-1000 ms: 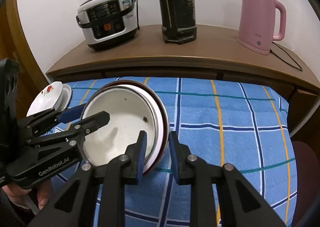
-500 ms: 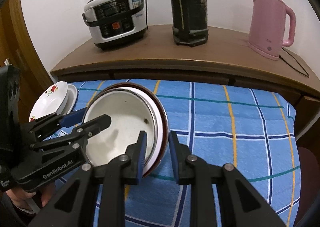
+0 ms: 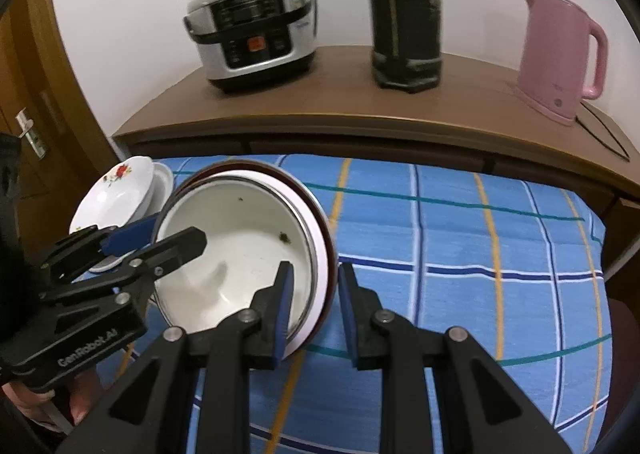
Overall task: Organize plates and bowls
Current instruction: 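Lift the bowl stack with both grippers and carry it toward the flowered plates, then lower the bowl stack onto the flowered plate stack with both grippers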
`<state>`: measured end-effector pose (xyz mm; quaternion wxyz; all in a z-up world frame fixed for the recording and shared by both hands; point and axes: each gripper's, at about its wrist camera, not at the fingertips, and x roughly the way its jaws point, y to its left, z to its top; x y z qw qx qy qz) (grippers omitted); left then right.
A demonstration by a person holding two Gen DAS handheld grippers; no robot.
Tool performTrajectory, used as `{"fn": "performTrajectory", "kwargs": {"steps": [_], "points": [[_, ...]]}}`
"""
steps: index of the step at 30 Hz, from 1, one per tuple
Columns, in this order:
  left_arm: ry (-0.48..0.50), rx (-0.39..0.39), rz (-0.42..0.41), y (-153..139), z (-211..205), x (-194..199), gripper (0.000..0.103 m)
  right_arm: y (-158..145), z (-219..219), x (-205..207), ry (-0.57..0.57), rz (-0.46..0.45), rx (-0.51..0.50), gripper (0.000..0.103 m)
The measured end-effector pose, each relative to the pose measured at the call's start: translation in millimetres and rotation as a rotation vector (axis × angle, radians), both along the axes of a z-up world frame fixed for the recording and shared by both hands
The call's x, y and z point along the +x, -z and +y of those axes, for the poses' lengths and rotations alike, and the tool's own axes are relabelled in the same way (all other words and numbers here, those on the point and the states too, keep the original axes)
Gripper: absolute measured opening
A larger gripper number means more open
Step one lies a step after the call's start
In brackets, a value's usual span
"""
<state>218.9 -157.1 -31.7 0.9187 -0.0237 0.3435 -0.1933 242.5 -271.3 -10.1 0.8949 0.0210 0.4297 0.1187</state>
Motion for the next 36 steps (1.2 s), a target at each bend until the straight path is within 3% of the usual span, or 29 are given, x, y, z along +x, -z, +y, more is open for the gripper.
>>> {"fn": "performTrajectory", "kwargs": {"steps": [36], "points": [[-0.296, 0.036, -0.050, -44, 159, -13, 0.044, -52, 166, 34, -0.296, -0.101, -0.016, 0.023]]}}
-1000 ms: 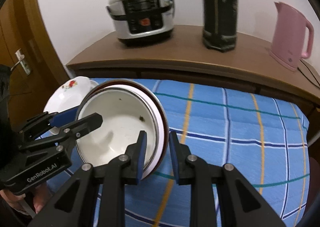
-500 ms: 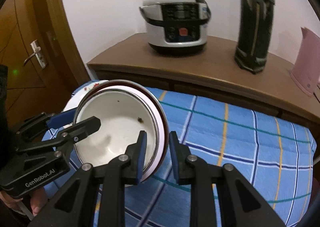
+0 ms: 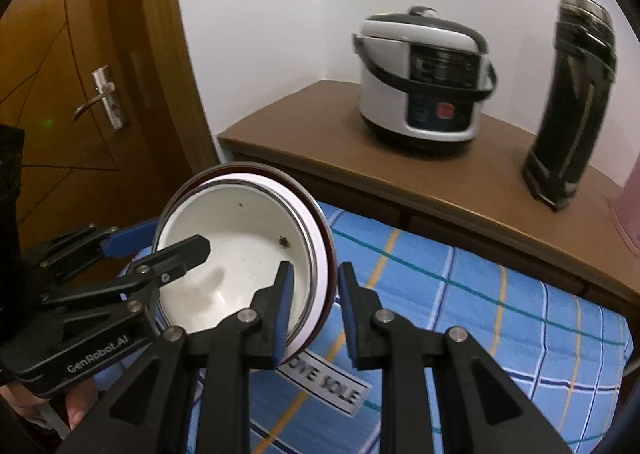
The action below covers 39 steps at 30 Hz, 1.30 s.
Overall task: Organize plates and bowls
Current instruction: 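Lower the bowl stack onto the flowered plate stack with both grippers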
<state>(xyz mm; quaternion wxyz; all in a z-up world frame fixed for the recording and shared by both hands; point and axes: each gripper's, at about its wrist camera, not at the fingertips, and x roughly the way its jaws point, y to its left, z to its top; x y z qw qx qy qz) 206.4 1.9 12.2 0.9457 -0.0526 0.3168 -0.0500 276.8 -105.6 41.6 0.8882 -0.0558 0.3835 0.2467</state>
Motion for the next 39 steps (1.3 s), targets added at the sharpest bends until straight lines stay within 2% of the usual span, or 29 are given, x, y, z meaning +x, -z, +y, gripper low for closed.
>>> {"fn": "performTrajectory", "kwargs": {"steps": [14, 39], "points": [[-0.068, -0.004, 0.031, 3, 44, 13, 0.044, 2, 48, 16, -0.071, 0.029, -0.025, 0.023], [-0.060, 0.000, 0.096, 21, 48, 31, 0.044, 20, 61, 39, -0.072, 0.086, -0.075, 0.023]]}}
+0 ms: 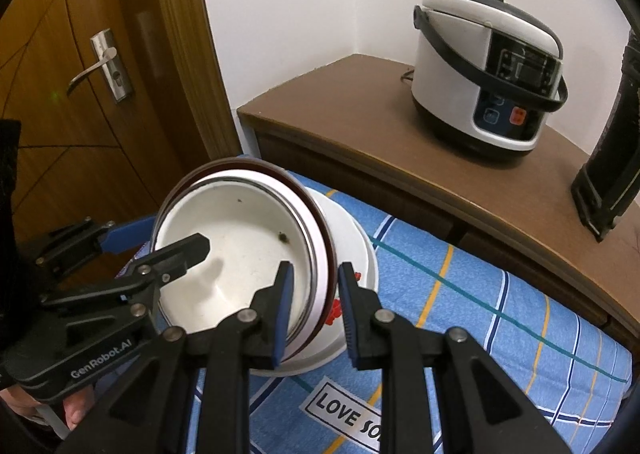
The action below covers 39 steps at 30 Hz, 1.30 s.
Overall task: Organize plates and bowls
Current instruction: 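Lower the bowl stack onto the flowered plate stack with both grippers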
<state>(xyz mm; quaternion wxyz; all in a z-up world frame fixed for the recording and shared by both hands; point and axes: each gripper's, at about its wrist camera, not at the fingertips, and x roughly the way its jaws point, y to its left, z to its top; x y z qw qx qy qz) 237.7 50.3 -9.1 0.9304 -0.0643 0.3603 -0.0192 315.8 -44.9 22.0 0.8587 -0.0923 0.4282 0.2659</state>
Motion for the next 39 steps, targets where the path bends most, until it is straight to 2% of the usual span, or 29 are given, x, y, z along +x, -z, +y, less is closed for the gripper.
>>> {"fn": "performTrajectory", "kwargs": {"steps": [10, 16, 24, 27, 31, 35, 39], "points": [[0.006, -0.009, 0.046, 9, 1, 7, 0.044, 5, 2, 5, -0.004, 0.023, -0.017, 0.023], [0.019, -0.042, 0.099, 19, 6, 14, 0.044, 10, 3, 15, -0.012, 0.053, -0.018, 0.023], [0.022, -0.031, 0.108, 22, 5, 18, 0.044, 14, 8, 29, -0.017, 0.066, -0.037, 0.024], [0.024, -0.043, 0.124, 26, 6, 22, 0.044, 24, 10, 37, -0.019, 0.098, -0.045, 0.025], [0.021, -0.046, 0.119, 29, 7, 22, 0.044, 29, 6, 41, -0.021, 0.106, -0.024, 0.026], [0.026, -0.047, 0.107, 28, 6, 21, 0.044, 28, 2, 42, -0.028, 0.112, 0.018, 0.038], [0.002, 0.015, 0.051, 19, 2, 11, 0.047, 14, -15, 30, 0.022, -0.008, 0.010, 0.058]]}}
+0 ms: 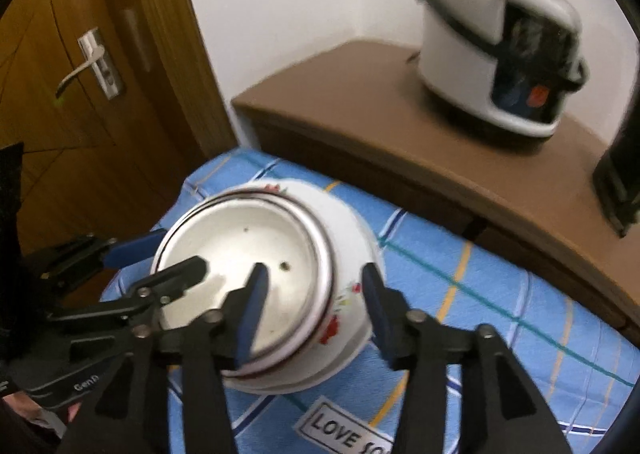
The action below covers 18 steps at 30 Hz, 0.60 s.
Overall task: Organize plates and bowls
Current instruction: 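Open both grippers and pull them away from the stacked dishes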
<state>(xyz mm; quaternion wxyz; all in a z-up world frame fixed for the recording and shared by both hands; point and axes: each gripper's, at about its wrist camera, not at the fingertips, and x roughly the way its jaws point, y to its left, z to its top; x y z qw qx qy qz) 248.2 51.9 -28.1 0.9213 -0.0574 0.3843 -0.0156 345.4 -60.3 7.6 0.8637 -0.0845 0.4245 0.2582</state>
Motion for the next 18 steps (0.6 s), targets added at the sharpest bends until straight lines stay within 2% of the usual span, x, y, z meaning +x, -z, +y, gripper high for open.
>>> {"fn": "performTrajectory", "kwargs": {"steps": [2, 8, 12, 18], "points": [[-0.008, 0.019, -0.034, -7, -3, -9, 0.051, -8, -9, -11, 0.032, -0.050, 0.003, 0.069], [-0.001, 0.027, -0.112, -25, -15, -33, 0.059, -29, -26, -45, 0.074, -0.142, 0.018, 0.073], [0.006, 0.032, -0.146, -33, -24, -49, 0.067, -44, -34, -70, 0.084, -0.216, 0.040, 0.075], [0.012, 0.026, -0.194, -45, -31, -69, 0.069, -59, -47, -98, 0.114, -0.306, 0.047, 0.083]]}}
